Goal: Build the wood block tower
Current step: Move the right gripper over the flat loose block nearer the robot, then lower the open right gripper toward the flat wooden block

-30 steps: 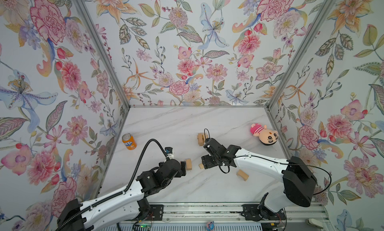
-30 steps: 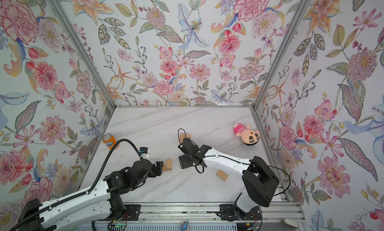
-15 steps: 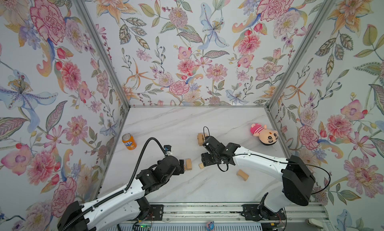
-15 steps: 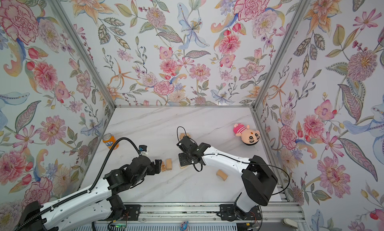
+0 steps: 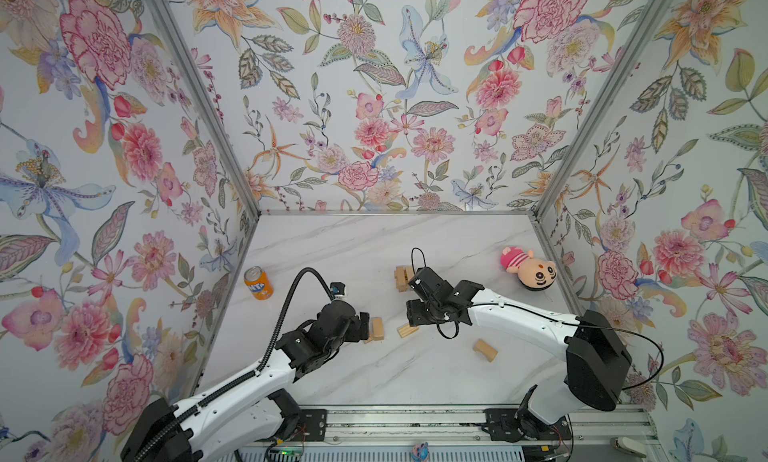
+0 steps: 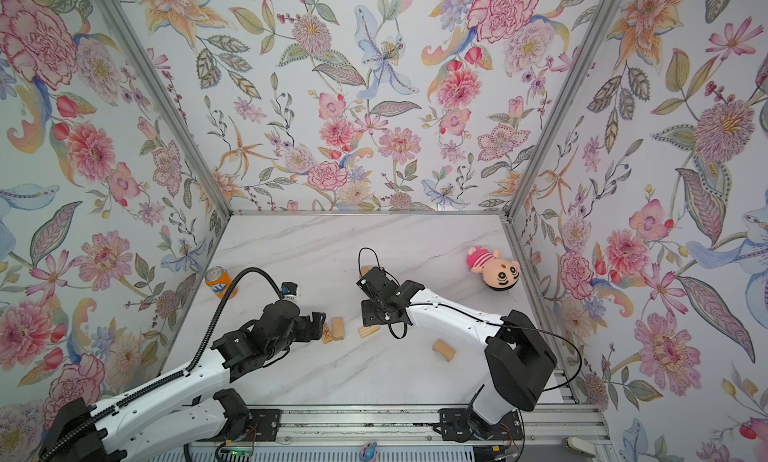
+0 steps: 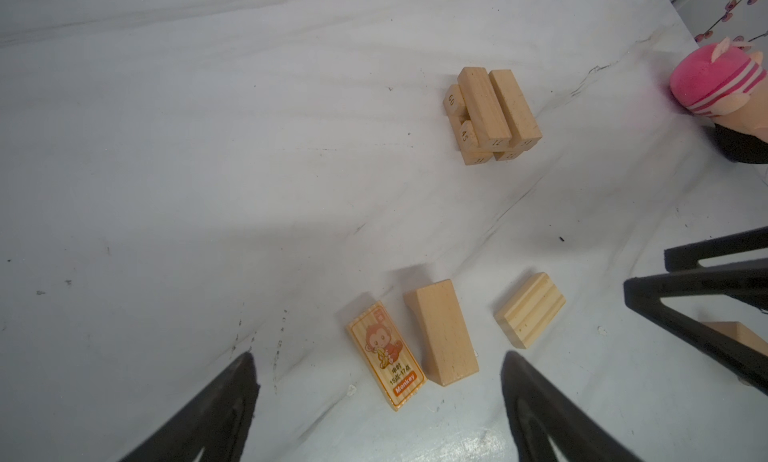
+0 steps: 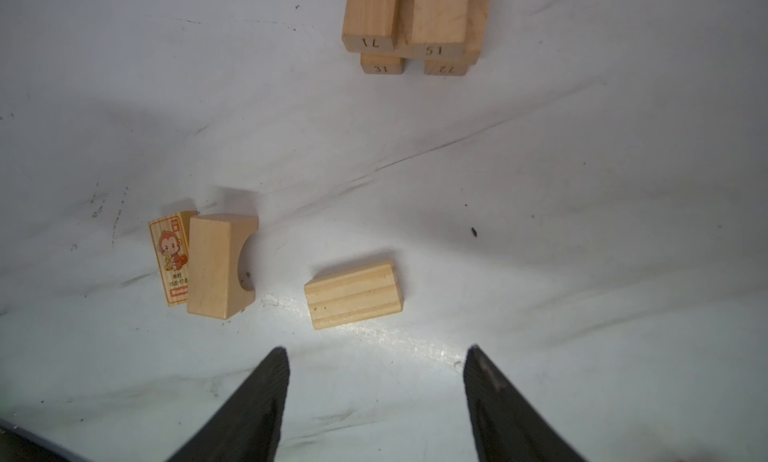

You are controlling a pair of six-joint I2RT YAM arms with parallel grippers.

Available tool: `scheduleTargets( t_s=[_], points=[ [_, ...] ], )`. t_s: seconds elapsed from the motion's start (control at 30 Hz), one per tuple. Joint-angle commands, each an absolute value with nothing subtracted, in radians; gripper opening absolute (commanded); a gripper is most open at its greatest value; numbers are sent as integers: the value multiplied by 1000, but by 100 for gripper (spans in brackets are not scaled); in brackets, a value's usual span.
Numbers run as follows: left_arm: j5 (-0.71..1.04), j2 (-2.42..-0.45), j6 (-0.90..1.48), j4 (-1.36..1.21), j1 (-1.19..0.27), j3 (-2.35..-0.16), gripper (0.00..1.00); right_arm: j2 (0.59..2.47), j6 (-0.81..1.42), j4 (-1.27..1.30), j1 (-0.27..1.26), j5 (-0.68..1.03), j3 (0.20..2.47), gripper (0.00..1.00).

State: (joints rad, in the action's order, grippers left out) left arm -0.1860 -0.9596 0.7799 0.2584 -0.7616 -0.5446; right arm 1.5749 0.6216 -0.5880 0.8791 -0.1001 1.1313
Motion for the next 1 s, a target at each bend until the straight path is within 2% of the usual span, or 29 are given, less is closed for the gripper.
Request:
scheduleTargets(
  t_s=[0.0,0.5,0.97],
  points=[
    [-169,-979,743,244,-742,-586,93,1593,566,-647,876,-92,1176,71],
    [-172,-1012,725,273,-699,-626,93,1636,476,-667,857,-65,1189,72],
    [-144,-1093,696,266,-645,-674,93,1765,444,-655,860,-2,1218,70]
  ],
)
